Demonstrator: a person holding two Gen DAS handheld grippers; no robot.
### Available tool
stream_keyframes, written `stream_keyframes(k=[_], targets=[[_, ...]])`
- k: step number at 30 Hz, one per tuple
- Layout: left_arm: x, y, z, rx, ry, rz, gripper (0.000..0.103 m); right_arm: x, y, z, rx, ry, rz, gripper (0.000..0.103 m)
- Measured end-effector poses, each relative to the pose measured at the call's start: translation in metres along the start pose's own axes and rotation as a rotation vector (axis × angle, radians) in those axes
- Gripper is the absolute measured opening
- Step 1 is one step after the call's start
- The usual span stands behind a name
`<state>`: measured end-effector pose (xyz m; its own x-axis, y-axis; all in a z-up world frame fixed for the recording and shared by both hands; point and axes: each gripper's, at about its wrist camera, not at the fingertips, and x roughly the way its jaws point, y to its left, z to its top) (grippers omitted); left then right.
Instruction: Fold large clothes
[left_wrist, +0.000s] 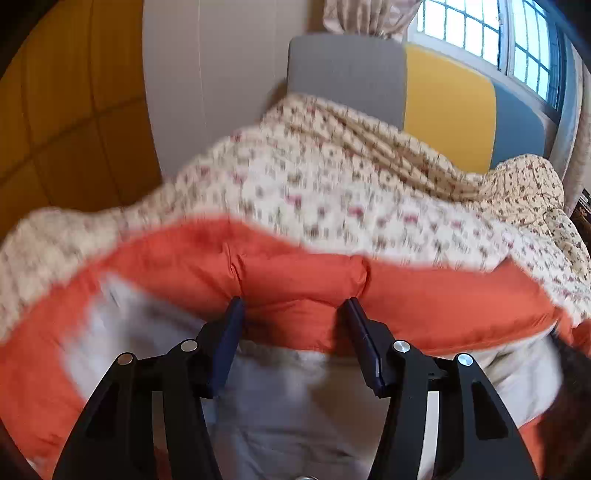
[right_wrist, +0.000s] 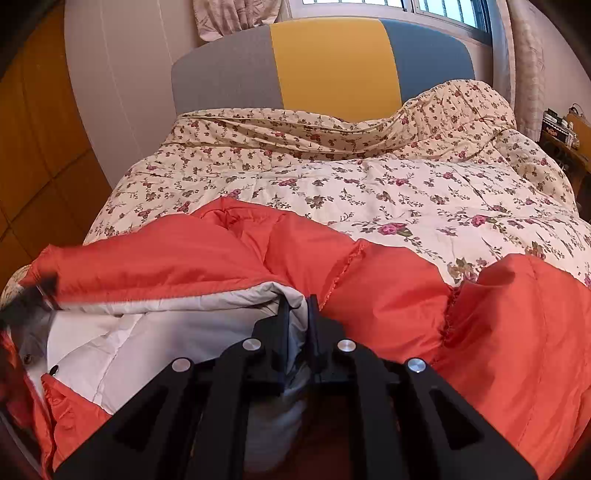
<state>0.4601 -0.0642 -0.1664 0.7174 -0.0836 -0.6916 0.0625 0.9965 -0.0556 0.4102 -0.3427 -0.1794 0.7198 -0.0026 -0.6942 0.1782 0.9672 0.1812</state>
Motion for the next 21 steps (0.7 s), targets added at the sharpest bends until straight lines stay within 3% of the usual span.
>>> stream_keyframes(k=[3,6,8,12,14,18,21], targets=[[0.002,0.009,-0.007,-0.046,0.005,-0.049,0.056,-0.002,0.005,0.002,-0.017,0.000,-0.021,0.010],[0.002,0.008,-0.008,-0.047,0.005,-0.052,0.056,-0.016,0.010,0.007,-0.022,-0.005,-0.013,0.013],[0.001,0.008,-0.008,-0.049,0.002,-0.054,0.056,-0.038,0.012,0.008,-0.011,-0.059,0.006,0.014],[0.003,0.005,-0.008,-0.047,0.000,-0.052,0.056,-0.067,0.036,0.016,-0.019,-0.156,0.070,0.031],[0.002,0.005,-0.008,-0.046,-0.001,-0.052,0.056,-0.065,0.055,0.024,-0.054,-0.161,0.089,0.032],[0.002,0.009,-0.010,-0.052,-0.003,-0.058,0.056,-0.083,0.058,0.036,0.026,-0.278,0.057,0.032],[0.002,0.009,-0.010,-0.053,-0.003,-0.058,0.056,-0.108,0.036,0.032,0.136,-0.359,-0.033,0.031]])
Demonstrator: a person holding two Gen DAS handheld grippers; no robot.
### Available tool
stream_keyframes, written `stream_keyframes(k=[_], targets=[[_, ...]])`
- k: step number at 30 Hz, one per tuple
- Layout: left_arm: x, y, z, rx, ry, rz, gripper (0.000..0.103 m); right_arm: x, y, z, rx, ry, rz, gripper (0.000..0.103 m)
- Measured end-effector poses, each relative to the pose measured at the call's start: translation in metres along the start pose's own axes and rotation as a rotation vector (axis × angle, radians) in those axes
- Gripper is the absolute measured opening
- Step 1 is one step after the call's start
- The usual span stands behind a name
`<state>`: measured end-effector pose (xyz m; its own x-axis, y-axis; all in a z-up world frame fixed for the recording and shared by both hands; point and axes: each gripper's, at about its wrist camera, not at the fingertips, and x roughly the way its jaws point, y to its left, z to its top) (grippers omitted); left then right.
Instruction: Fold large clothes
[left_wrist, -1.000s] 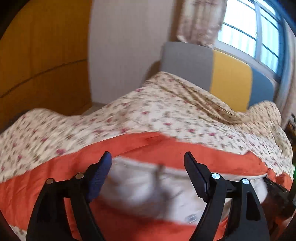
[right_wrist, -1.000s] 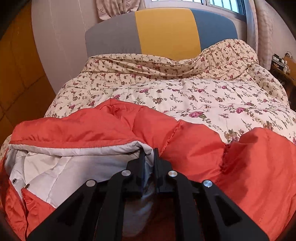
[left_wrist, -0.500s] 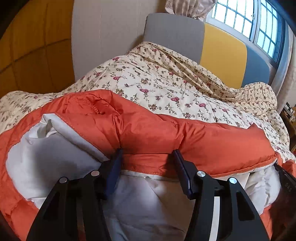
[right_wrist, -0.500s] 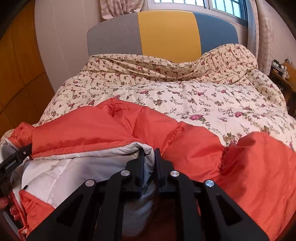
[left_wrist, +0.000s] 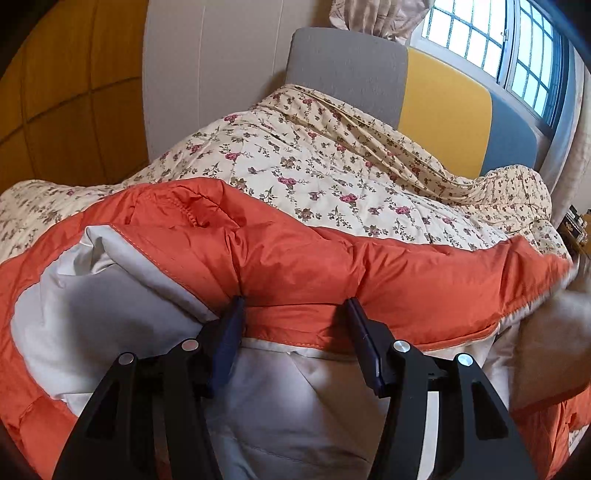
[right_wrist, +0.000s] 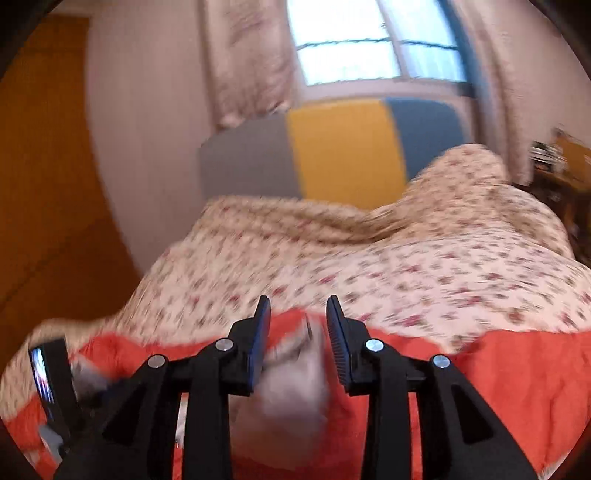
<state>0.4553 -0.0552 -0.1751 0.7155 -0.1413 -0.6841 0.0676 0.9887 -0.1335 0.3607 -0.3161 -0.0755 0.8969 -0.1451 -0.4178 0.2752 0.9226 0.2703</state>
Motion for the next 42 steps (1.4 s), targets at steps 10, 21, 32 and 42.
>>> stream_keyframes(k=[10,21,32,42], targets=[[0.000,-0.001,0.001,0.003,-0.002,0.003,0.056,0.093,0.071,-0.041,-0.287,0.318,0.196,0.021],[0.001,0.005,0.001,-0.040,0.003,-0.063,0.056,0.120,0.042,-0.076,-0.228,0.424,0.173,0.010],[-0.008,0.011,-0.004,-0.077,-0.014,-0.100,0.057,0.096,0.039,-0.074,-0.210,0.381,0.186,0.024],[-0.025,0.011,-0.006,-0.060,0.015,-0.122,0.078,-0.020,-0.072,-0.052,0.108,0.250,-0.025,0.052]])
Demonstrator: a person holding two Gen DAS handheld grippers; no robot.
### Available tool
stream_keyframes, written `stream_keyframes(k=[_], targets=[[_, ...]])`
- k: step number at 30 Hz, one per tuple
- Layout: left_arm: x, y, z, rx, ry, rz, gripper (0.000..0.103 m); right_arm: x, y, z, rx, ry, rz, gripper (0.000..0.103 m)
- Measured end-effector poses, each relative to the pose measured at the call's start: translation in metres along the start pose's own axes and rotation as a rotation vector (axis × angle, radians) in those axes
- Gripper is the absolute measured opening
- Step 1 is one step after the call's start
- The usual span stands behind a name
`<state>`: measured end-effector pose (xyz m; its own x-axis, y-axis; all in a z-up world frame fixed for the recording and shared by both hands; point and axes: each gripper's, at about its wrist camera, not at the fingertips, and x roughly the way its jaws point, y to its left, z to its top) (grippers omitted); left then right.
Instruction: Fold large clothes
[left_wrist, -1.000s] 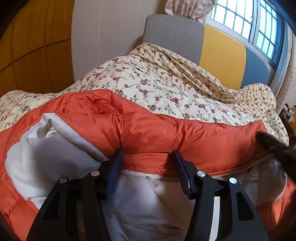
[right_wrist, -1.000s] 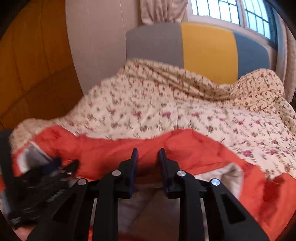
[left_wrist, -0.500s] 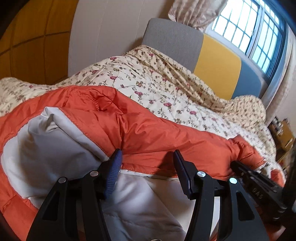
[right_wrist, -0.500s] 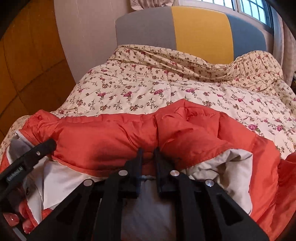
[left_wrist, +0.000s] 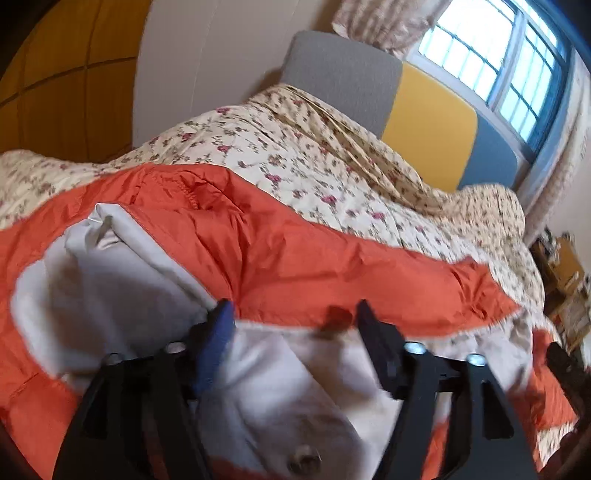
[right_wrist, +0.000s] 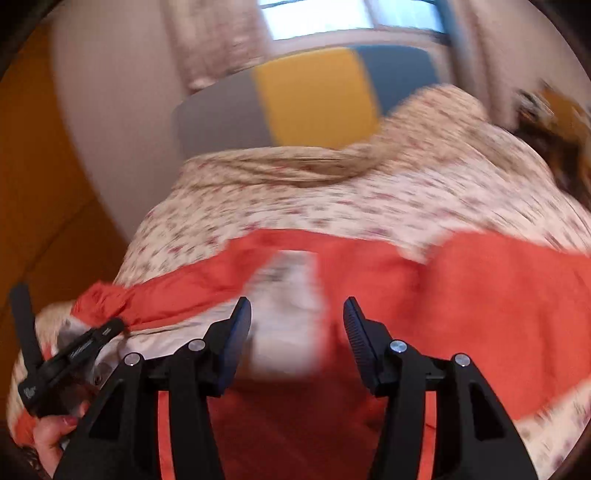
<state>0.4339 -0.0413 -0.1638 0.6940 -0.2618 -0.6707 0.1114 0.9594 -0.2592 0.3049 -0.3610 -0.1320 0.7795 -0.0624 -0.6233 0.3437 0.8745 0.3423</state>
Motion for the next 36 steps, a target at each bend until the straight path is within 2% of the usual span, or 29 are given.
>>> stream_keyframes(k=[3,5,8,14,16,19,22,23,24,26,27,29,32,36], targets=[[-0.028,-0.001,-0.008,0.025,-0.055,0.024,0.092,-0.017,-0.058,-0.002,0.137,0.020,-0.117,0.052],[-0.043,0.006,-0.014,0.018,-0.073,0.055,0.093,-0.031,-0.102,-0.008,0.288,0.027,-0.161,0.053],[-0.054,0.021,-0.025,-0.007,-0.075,0.118,0.093,-0.058,-0.152,-0.017,0.457,-0.020,-0.198,0.051],[-0.052,0.036,-0.038,-0.066,-0.048,0.094,0.093,-0.100,-0.225,-0.028,0.666,-0.108,-0.294,0.052],[-0.047,0.037,-0.038,-0.070,-0.024,0.101,0.093,-0.109,-0.246,-0.031,0.735,-0.133,-0.305,0.052],[-0.045,0.039,-0.039,-0.080,-0.008,0.100,0.093,-0.107,-0.279,-0.026,0.814,-0.153,-0.279,0.052],[-0.044,0.039,-0.041,-0.076,-0.002,0.103,0.094,-0.107,-0.309,-0.019,0.891,-0.208,-0.221,0.052],[-0.043,0.038,-0.041,-0.072,0.002,0.106,0.095,-0.108,-0.313,-0.013,0.891,-0.217,-0.220,0.049],[-0.042,0.036,-0.041,-0.067,0.008,0.112,0.097,-0.108,-0.315,-0.007,0.877,-0.219,-0.228,0.036],[-0.039,0.032,-0.041,-0.051,0.023,0.129,0.098,-0.107,-0.315,0.006,0.835,-0.213,-0.237,0.017],[-0.037,0.029,-0.041,-0.036,0.033,0.145,0.099,-0.108,-0.311,0.012,0.816,-0.220,-0.242,0.013],[-0.035,0.027,-0.041,-0.023,0.039,0.160,0.099,-0.108,-0.289,0.024,0.752,-0.248,-0.251,0.010],[-0.034,0.027,-0.041,-0.022,0.042,0.164,0.099,-0.113,-0.235,0.045,0.572,-0.306,-0.231,0.009],[-0.034,0.029,-0.042,-0.027,0.041,0.158,0.100,-0.111,-0.139,0.060,0.312,-0.347,-0.146,0.009]])
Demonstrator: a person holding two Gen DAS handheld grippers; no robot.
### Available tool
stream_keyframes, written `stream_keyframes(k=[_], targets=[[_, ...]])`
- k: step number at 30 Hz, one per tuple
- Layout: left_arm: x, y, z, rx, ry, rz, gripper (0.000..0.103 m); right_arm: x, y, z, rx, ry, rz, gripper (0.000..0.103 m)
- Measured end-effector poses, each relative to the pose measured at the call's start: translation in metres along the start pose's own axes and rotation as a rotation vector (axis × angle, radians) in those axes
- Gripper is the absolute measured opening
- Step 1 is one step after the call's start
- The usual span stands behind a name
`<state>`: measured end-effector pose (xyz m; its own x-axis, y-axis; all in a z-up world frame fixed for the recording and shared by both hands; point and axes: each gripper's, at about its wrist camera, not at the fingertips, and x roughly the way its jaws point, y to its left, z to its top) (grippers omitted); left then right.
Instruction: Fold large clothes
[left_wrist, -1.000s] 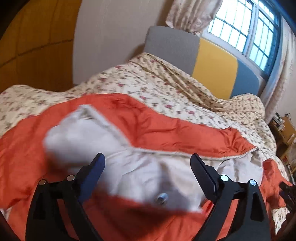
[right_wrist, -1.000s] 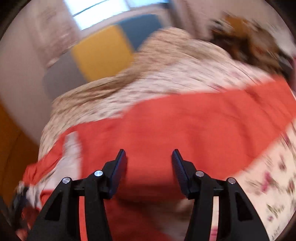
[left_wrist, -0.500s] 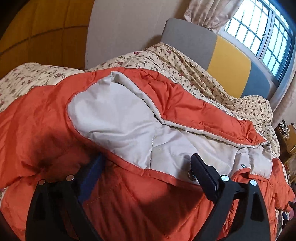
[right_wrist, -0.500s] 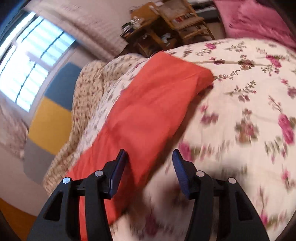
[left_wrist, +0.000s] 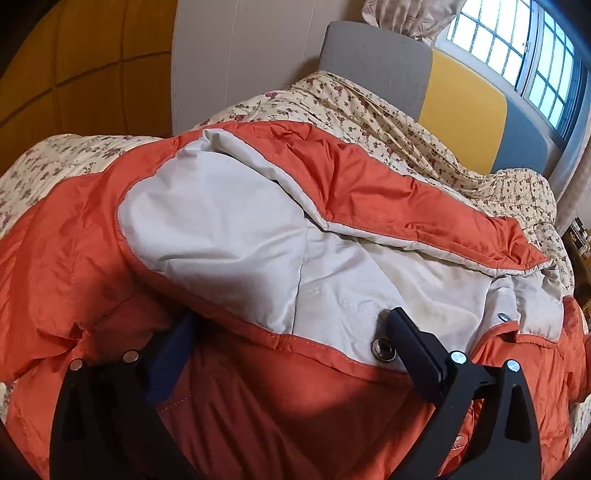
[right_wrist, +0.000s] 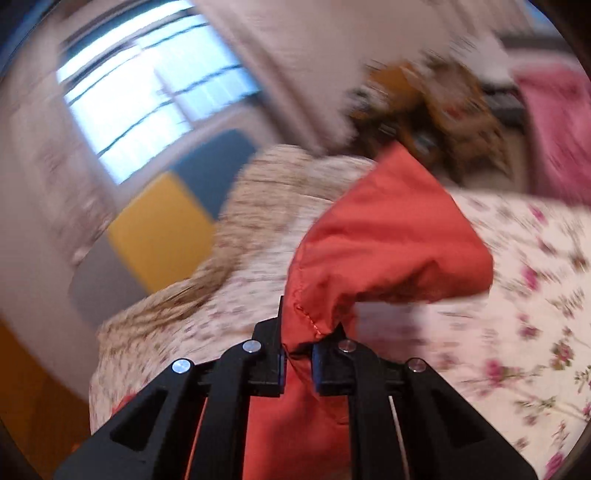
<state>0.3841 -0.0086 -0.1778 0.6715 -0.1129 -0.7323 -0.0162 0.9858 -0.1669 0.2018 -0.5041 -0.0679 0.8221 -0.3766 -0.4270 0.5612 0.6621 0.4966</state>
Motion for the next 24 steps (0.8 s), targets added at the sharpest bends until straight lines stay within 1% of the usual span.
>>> stream_keyframes(k=[1,3,4,5,7,10,13,15,18,19,21,24], targets=[[0.000,0.001,0.000,-0.003,0.000,-0.003,0.100,0.000,0.026,-0.006,-0.050,0.009,0.045,0.009],[0.000,0.002,0.000,-0.008,-0.002,-0.008,0.100,0.000,0.065,-0.022,-0.139,0.017,0.101,0.009],[0.000,0.002,0.000,-0.010,-0.004,-0.010,0.100,-0.001,0.093,-0.035,-0.213,0.019,0.144,0.009],[0.000,0.002,0.000,-0.010,-0.003,-0.008,0.100,0.000,0.113,-0.046,-0.266,0.024,0.181,0.009],[0.000,0.001,0.000,-0.007,-0.005,-0.004,0.100,0.001,0.145,-0.068,-0.352,0.033,0.250,0.009],[0.000,0.001,0.000,-0.009,-0.006,-0.007,0.100,-0.002,0.197,-0.109,-0.502,0.048,0.356,0.008],[-0.001,0.002,-0.001,-0.015,-0.008,-0.014,0.100,-0.008,0.223,-0.143,-0.623,0.044,0.437,0.008],[-0.002,0.004,-0.002,-0.022,-0.010,-0.022,0.100,-0.013,0.241,-0.169,-0.742,0.033,0.494,0.007],[-0.003,0.007,-0.002,-0.036,-0.020,-0.032,0.100,-0.009,0.253,-0.195,-0.849,0.043,0.558,0.007],[-0.006,0.010,-0.002,-0.049,-0.032,-0.035,0.100,-0.005,0.254,-0.200,-0.872,0.059,0.578,0.007],[-0.011,0.017,-0.003,-0.088,-0.061,-0.041,0.100,-0.012,0.262,-0.223,-0.901,0.109,0.615,0.007],[-0.020,0.026,-0.003,-0.136,-0.101,-0.027,0.100,0.004,0.272,-0.245,-0.973,0.247,0.662,0.007]])
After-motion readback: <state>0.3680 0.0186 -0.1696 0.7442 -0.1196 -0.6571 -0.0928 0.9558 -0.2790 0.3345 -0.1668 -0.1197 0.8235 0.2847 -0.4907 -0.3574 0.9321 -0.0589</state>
